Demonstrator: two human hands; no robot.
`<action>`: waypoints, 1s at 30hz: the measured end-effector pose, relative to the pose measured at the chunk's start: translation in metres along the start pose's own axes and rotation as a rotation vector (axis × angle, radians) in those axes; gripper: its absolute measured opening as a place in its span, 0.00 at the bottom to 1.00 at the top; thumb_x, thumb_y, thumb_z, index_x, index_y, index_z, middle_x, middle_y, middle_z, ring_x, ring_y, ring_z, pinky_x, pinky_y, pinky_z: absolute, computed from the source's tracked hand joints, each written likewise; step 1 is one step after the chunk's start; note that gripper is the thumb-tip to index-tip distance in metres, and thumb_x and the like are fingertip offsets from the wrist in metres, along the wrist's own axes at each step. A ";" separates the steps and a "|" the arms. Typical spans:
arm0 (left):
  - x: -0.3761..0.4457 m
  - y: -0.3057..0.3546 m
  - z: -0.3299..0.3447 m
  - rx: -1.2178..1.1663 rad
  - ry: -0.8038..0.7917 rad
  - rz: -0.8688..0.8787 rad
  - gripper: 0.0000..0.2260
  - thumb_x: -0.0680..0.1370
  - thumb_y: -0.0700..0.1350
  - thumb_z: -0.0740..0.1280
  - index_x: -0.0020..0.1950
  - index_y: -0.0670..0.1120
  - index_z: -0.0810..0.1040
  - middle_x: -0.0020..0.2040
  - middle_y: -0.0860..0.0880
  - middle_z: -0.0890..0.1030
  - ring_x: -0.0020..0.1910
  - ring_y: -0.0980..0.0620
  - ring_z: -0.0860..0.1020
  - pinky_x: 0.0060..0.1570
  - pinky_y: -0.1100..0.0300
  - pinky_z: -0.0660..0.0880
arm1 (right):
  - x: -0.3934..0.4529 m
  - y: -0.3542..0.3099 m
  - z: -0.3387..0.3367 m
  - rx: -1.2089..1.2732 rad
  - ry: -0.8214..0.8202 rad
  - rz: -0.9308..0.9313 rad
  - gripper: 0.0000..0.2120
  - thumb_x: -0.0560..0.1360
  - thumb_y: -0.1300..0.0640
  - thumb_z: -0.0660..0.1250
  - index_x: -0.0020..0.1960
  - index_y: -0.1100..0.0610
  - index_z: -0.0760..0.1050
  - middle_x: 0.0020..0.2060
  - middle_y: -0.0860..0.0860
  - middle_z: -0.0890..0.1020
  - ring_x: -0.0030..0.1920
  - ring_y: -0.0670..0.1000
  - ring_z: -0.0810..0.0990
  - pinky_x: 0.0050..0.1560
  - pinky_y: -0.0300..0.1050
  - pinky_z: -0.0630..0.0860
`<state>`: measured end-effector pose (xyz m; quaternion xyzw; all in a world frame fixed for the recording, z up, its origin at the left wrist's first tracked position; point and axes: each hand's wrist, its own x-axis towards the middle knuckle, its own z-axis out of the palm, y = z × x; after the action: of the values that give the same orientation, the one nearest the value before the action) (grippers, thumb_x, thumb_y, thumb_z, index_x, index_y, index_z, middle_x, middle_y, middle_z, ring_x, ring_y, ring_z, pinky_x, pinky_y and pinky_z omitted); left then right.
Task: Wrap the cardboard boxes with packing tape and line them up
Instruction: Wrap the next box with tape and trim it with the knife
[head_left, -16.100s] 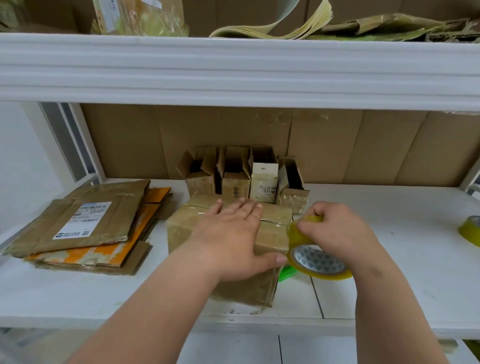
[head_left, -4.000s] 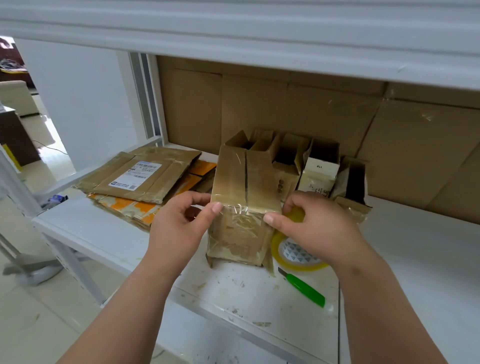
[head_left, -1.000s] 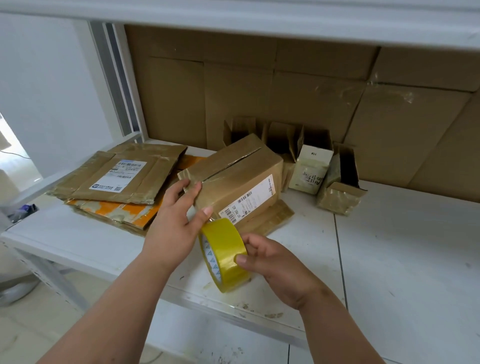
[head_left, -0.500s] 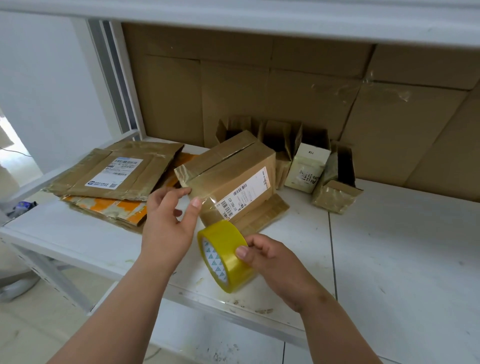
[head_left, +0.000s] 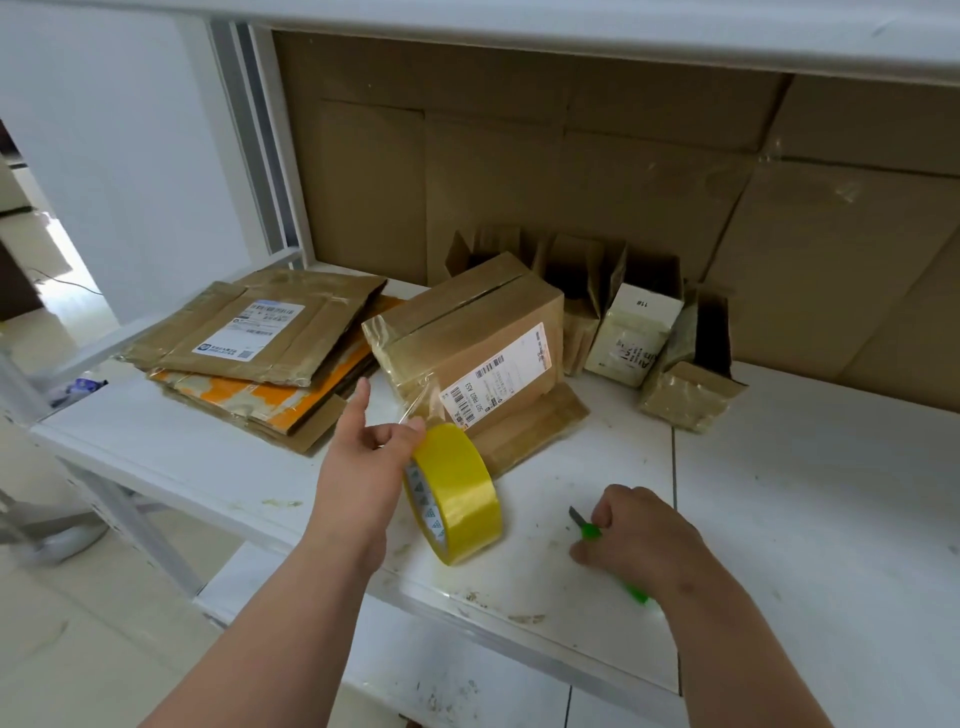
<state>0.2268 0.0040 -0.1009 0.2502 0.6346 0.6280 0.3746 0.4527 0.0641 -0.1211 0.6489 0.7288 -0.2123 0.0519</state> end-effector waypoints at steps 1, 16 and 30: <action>0.000 -0.002 0.000 -0.007 0.032 -0.013 0.27 0.78 0.48 0.71 0.74 0.56 0.66 0.49 0.49 0.82 0.54 0.54 0.79 0.64 0.48 0.72 | 0.001 0.000 0.000 -0.023 0.019 -0.014 0.11 0.73 0.45 0.70 0.49 0.48 0.71 0.46 0.45 0.74 0.49 0.48 0.76 0.54 0.47 0.75; -0.003 0.000 0.002 -0.059 0.051 -0.105 0.07 0.78 0.49 0.71 0.41 0.48 0.81 0.40 0.52 0.83 0.44 0.55 0.78 0.43 0.59 0.70 | -0.009 -0.078 -0.046 0.528 0.095 -0.535 0.13 0.79 0.59 0.66 0.59 0.44 0.77 0.47 0.37 0.75 0.53 0.40 0.74 0.44 0.28 0.69; -0.006 0.004 0.009 -0.235 0.108 -0.217 0.04 0.76 0.42 0.71 0.47 0.44 0.85 0.43 0.49 0.84 0.34 0.60 0.81 0.26 0.69 0.73 | -0.002 -0.125 -0.064 0.086 0.185 -0.609 0.03 0.76 0.51 0.65 0.45 0.44 0.75 0.46 0.44 0.81 0.46 0.47 0.78 0.48 0.47 0.79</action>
<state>0.2370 0.0057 -0.0956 0.1006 0.5991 0.6665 0.4321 0.3444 0.0781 -0.0322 0.4190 0.8816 -0.1889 -0.1079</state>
